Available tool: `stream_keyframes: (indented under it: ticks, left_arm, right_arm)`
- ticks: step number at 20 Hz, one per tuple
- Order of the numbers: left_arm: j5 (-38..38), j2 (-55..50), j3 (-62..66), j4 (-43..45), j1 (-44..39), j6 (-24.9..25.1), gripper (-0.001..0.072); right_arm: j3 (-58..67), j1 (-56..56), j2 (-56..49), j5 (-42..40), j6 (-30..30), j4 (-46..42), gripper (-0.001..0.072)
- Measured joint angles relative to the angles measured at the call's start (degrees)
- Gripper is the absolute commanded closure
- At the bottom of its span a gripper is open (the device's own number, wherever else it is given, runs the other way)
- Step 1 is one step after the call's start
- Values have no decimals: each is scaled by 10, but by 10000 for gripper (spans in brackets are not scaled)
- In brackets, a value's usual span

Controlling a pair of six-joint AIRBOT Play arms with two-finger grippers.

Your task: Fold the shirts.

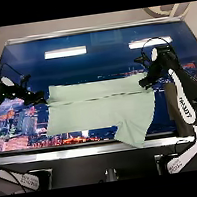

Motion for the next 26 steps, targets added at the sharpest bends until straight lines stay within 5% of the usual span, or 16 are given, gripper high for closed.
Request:
stream_keyframes:
  ticks: [1, 2, 3, 10, 16, 23, 26]
  left_arm:
    - [2, 0, 0, 0, -1, 0, 400]
    - [1, 0, 0, -1, 0, 0, 228]
    - [-2, 1, 0, -2, 2, 0, 184]
    - [-78, 86, -49, 34, 57, -15, 254]
    - [-13, 237, -316, 31, 82, 0, 241]
    - [37, 261, -415, -19, 73, 15, 259]
    - [45, 257, -423, -25, 56, 12, 511]
  right_arm:
    - [0, 0, 0, 1, 3, 5, 475]
    - [0, -1, -1, 4, 3, 9, 417]
    - [-1, -2, 0, 9, 3, 10, 392]
    - [-63, -68, 82, 104, -29, 4, 436]
    - [-315, -111, 246, 23, -75, 87, 427]
    - [-387, -119, 292, -13, -93, 108, 428]
    - [-394, -120, 295, -18, -90, 87, 412]
